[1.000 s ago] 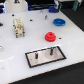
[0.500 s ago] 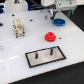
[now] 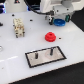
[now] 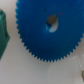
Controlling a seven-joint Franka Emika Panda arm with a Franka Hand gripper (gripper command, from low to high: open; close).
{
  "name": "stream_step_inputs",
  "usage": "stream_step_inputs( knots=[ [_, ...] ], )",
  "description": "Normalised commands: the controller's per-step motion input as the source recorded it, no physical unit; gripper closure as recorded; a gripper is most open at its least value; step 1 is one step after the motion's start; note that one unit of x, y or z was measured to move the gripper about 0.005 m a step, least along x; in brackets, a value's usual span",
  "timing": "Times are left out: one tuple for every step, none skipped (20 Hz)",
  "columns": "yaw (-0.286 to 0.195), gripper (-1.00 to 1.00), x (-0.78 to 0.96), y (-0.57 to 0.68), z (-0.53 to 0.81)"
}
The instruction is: Insert the blue gear onto the right peg, followed by the red gear
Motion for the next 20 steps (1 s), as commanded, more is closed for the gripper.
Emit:
stream_step_inputs(
  knots=[
    [0.0, 1.0, -0.04, 0.0, 0.0],
    [0.0, 1.0, -0.05, 0.0, 0.0],
    [0.0, 1.0, -0.23, 0.0, -0.15],
    [0.0, 1.0, -0.21, 0.01, -0.1],
    [0.0, 1.0, -0.19, 0.01, -0.07],
    [0.0, 1.0, -0.17, 0.01, -0.05],
    [0.0, 1.0, -0.11, 0.0, -0.02],
    [0.0, 1.0, -0.11, 0.01, -0.01],
    [0.0, 1.0, -0.11, 0.0, -0.03],
    [0.0, 1.0, -0.1, -0.07, -0.06],
    [0.0, 1.0, -0.04, 0.0, 0.0],
    [0.0, 1.0, -0.03, -0.01, 0.0],
    [0.0, 1.0, -0.08, -0.06, -0.02],
    [0.0, 1.0, -0.06, -0.06, 0.01],
    [0.0, 1.0, -0.02, 0.01, 0.01],
    [0.0, 1.0, 0.02, 0.0, 0.12],
    [0.0, 1.0, 0.09, 0.0, 0.32],
    [0.0, 1.0, 0.26, -0.04, 0.57],
    [0.0, 1.0, 0.32, -0.12, 0.61],
    [0.0, 1.0, 0.33, -0.19, 0.65]
  ],
)
